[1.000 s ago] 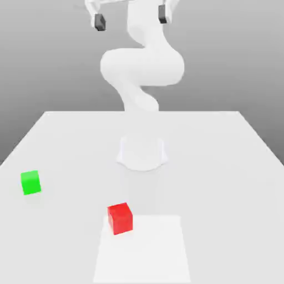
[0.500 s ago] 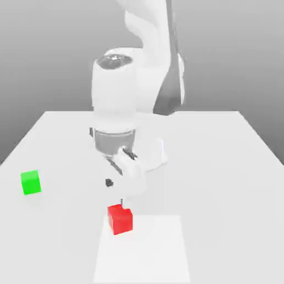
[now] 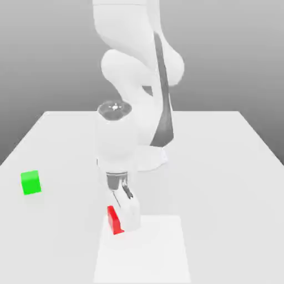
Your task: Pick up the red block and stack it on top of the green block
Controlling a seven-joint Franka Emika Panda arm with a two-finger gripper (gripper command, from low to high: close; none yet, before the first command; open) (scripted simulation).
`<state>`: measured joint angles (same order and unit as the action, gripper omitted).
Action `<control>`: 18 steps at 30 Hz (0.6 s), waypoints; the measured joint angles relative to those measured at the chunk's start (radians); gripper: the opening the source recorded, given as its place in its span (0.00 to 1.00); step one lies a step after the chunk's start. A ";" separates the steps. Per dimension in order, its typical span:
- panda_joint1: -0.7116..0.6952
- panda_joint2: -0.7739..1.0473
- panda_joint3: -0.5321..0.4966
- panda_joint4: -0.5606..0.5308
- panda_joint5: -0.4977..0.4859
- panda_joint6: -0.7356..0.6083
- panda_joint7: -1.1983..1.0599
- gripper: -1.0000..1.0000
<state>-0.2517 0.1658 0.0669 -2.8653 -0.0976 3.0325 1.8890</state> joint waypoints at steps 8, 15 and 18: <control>-0.037 -0.243 -0.014 -0.026 0.107 -0.215 -0.083 0.00; -0.277 -0.279 -0.226 0.022 0.050 -0.298 -0.081 0.00; -0.388 -0.291 -0.323 0.045 0.022 -0.330 -0.078 0.00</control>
<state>-0.6395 -0.1253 -0.2556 -2.8205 -0.0754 2.7022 1.8107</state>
